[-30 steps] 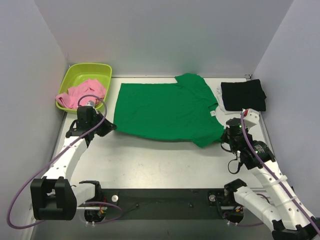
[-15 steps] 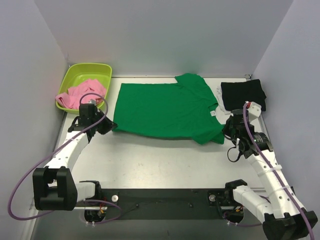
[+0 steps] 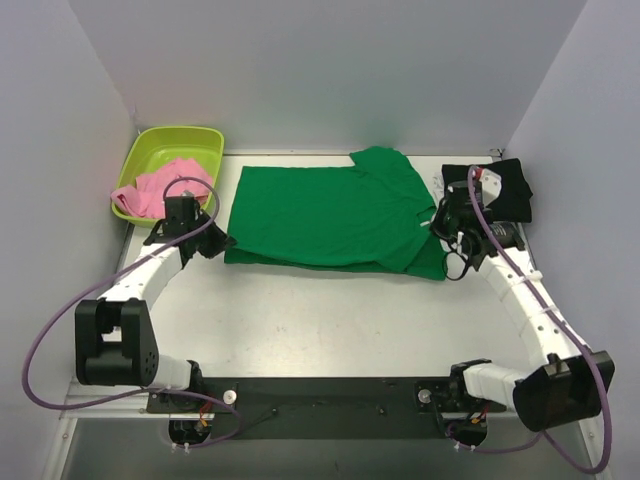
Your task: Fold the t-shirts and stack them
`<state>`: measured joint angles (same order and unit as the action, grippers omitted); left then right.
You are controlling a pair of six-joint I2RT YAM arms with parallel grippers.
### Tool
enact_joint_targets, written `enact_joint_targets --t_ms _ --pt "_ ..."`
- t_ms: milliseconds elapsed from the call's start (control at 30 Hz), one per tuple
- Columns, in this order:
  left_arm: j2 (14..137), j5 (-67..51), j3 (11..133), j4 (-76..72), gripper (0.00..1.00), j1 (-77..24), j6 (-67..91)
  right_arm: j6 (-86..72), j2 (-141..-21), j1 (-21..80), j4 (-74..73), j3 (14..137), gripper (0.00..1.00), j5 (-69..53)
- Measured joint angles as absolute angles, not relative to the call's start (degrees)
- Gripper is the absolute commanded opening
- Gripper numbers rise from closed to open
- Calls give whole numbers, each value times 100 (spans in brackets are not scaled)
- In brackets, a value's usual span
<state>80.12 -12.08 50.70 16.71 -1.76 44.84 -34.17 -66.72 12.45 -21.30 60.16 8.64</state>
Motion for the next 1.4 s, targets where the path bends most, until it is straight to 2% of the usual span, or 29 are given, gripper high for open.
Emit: enact_joint_targets --t_ms 333,800,1400 --pt "8718 -1120 5212 1470 0 -174 4648 -3288 -7841 1109 -1861 6720 0 445" --pt "9872 -1028 6292 1367 0 -169 4783 -3240 -8993 993 -1691 7507 0 97" --pt "10508 -963 6396 1291 0 -113 4849 -3118 -10630 902 -1688 8871 0 -440"
